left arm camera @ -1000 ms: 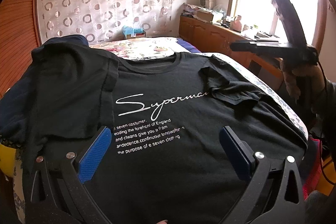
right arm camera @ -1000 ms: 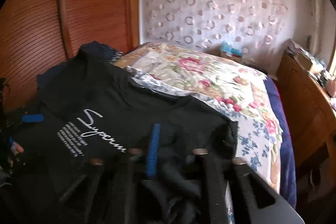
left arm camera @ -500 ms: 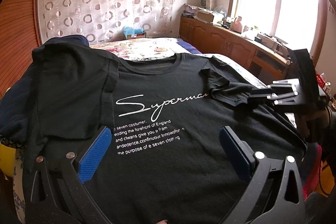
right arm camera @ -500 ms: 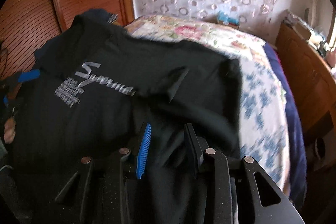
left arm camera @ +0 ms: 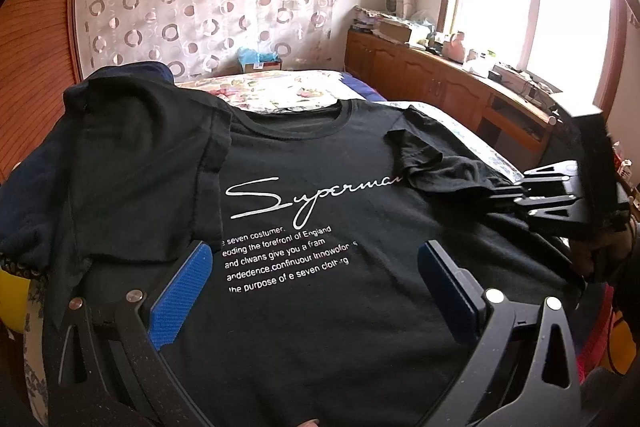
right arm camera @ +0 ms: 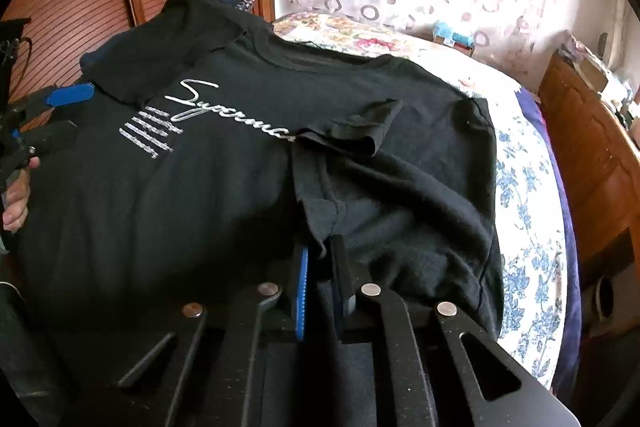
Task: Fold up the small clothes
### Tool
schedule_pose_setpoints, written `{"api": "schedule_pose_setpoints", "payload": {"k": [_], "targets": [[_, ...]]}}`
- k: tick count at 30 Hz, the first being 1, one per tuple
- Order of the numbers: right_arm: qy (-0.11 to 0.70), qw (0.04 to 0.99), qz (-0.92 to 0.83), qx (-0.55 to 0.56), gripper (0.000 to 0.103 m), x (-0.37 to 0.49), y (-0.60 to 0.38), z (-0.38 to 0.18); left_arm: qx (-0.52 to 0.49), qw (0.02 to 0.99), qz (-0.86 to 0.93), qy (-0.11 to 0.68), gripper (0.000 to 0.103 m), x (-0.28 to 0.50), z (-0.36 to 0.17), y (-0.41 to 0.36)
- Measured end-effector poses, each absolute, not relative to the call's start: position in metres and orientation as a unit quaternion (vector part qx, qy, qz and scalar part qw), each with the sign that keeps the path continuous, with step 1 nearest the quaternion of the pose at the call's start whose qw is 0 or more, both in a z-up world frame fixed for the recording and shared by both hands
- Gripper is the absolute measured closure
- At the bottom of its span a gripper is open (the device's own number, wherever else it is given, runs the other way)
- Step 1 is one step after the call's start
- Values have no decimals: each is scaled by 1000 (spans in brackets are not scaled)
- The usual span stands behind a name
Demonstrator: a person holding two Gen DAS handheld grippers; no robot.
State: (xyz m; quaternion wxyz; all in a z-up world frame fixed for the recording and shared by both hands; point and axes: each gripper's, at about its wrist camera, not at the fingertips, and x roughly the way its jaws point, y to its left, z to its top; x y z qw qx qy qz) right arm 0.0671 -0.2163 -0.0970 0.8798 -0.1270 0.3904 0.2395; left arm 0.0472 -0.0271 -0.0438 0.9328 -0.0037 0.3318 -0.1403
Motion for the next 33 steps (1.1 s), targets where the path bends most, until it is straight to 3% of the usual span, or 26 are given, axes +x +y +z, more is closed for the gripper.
{"api": "schedule_pose_setpoints", "payload": {"k": [6, 9, 11, 14, 21, 25, 33], "targets": [[384, 880, 260, -105, 94, 64, -224, -94, -1, 933, -141, 333, 0, 49, -44, -28], [393, 877, 260, -92, 83, 64, -229, -97, 4, 932, -140, 334, 0, 51, -44, -28], [394, 879, 254, -90, 67, 62, -232, -96, 8, 931, -141, 335, 0, 52, -43, -30], [384, 886, 246, -87, 57, 54, -242, -90, 13, 931, -147, 334, 0, 55, -40, -34], [377, 907, 173, -67, 56, 52, -288, -85, 36, 925, -177, 333, 0, 71, -32, -61], [384, 916, 116, -35, 56, 66, -313, -95, 51, 917, -203, 339, 8, 82, -29, -82], [395, 911, 114, -38, 56, 75, -304, -111, 68, 903, -243, 348, 41, 103, -27, -117]]}}
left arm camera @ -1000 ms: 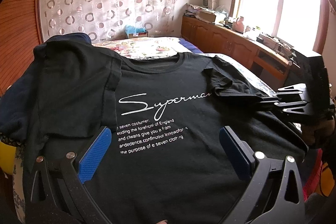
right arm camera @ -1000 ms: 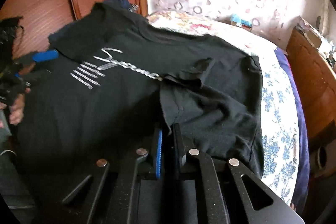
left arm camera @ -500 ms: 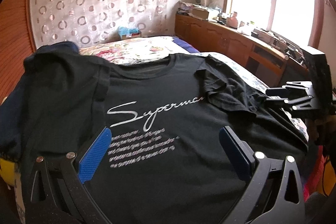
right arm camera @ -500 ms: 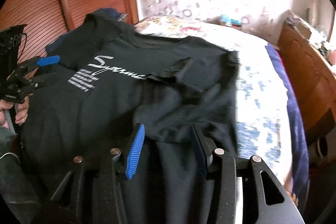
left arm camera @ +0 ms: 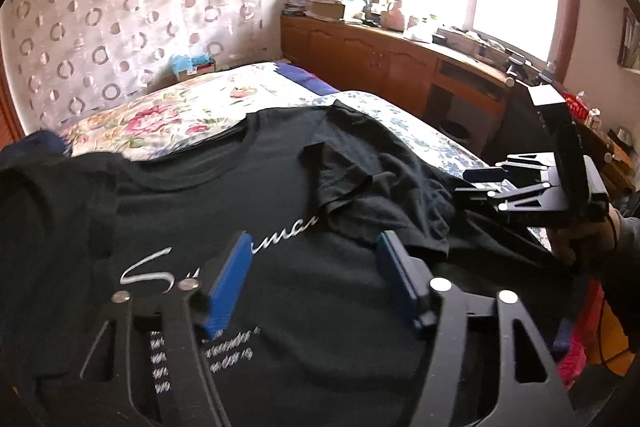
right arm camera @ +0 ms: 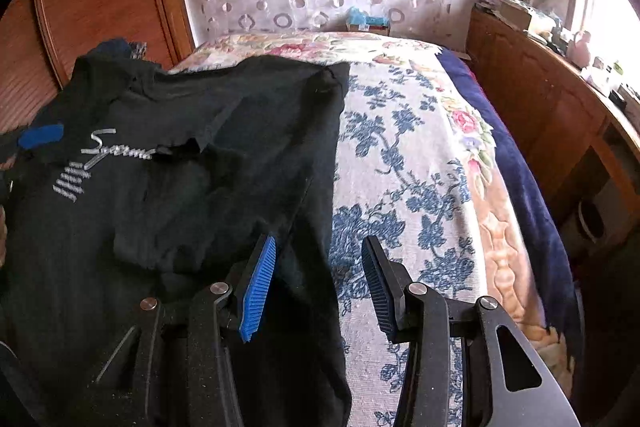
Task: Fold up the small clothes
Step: 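Open the right gripper and withdraw it from the folded side, then lower the left gripper onto the shirt's folded body and close it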
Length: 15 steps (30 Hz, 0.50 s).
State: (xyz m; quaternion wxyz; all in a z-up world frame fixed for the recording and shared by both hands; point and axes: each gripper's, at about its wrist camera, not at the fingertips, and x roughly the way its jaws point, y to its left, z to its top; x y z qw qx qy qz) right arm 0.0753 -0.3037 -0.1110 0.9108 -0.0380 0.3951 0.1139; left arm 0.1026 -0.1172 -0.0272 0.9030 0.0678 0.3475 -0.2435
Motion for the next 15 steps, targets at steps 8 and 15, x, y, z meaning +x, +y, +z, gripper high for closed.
{"api": "schedule_pose_setpoints", "payload": {"k": [8, 15], "targets": [[402, 908, 113, -32, 56, 80, -305, -114, 87, 890, -266, 360, 59, 127, -38, -152], [400, 909, 113, -31, 56, 80, -307, -114, 87, 872, -279, 391, 66, 158, -54, -178]]}}
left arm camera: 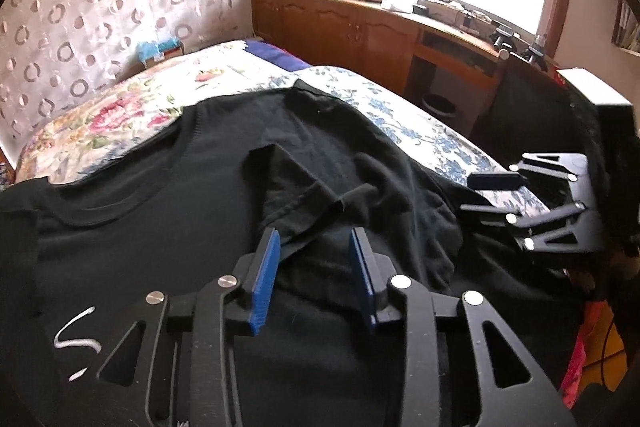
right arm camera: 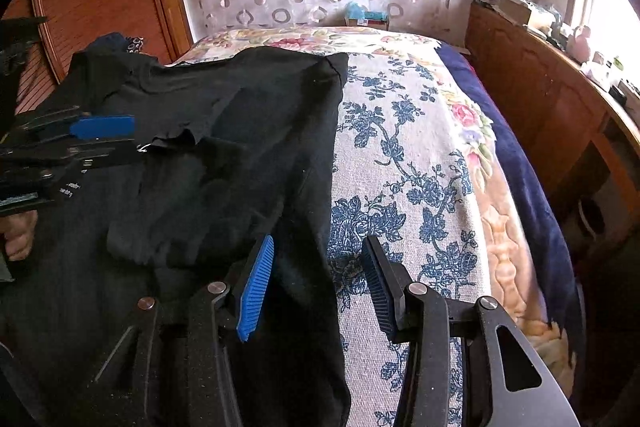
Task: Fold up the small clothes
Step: 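Lower the left gripper onto the shirt's folded body and close it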
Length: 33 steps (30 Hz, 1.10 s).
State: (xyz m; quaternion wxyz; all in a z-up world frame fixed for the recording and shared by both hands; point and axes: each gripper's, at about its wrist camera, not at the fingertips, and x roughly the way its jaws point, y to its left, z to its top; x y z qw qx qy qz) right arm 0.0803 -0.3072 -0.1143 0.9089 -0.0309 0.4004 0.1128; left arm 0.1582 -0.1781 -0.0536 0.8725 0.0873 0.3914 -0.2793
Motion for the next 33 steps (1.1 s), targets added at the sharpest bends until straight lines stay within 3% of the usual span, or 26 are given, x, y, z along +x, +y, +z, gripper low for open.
{"api": "schedule_pose_setpoints", "payload": {"k": [10, 12, 13, 14, 16, 24, 33], "targets": [[400, 909, 113, -31, 56, 80, -308, -115, 112, 868, -260, 409, 66, 178, -67, -203], [400, 909, 113, -31, 56, 80, -308, -115, 122, 870, -256, 404, 74, 179, -67, -204], [400, 909, 113, -31, 56, 80, -308, -115, 130, 873, -250, 398, 90, 178, -67, -203], [400, 909, 113, -31, 56, 80, -308, -115, 136, 876, -246, 393, 97, 178, -65, -202], [400, 909, 113, -31, 56, 80, -308, -115, 132, 881, -246, 382, 100, 176, -60, -193], [400, 909, 113, -31, 56, 80, -308, -115, 102, 902, -213, 360, 100, 191, -30, -157], [400, 909, 113, -30, 56, 80, -308, -115, 95, 899, -186, 384, 100, 206, -43, -136]]}}
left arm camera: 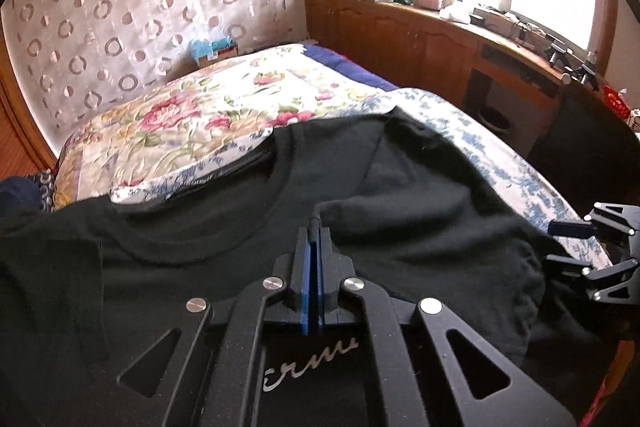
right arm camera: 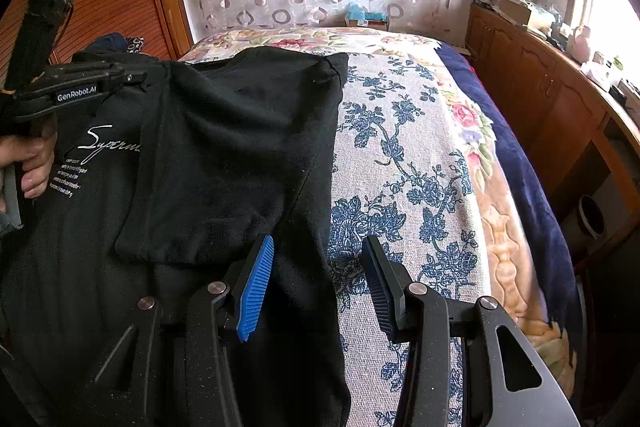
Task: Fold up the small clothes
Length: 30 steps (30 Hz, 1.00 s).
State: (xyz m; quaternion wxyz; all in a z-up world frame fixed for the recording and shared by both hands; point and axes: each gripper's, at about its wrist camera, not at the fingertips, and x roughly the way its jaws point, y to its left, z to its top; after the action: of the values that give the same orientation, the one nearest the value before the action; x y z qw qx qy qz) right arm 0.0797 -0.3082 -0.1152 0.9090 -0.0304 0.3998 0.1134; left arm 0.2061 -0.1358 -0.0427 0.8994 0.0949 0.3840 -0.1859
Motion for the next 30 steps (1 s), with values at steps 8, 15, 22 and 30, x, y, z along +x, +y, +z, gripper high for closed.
{"api": "schedule_pose_setpoints", "payload": {"k": [8, 15, 22, 30], "targets": [[400, 909, 114, -30, 56, 80, -308, -115, 57, 899, -182, 393, 100, 203, -46, -112], [400, 909, 114, -31, 56, 80, -309, -116, 36, 911, -172, 373, 92, 180, -27, -70], [400, 909, 114, -30, 56, 80, -309, -116, 37, 930, -140, 338, 42, 158, -3, -22], [400, 909, 114, -30, 56, 80, -309, -115, 28, 942, -99, 320, 23, 150, 11, 37]]}}
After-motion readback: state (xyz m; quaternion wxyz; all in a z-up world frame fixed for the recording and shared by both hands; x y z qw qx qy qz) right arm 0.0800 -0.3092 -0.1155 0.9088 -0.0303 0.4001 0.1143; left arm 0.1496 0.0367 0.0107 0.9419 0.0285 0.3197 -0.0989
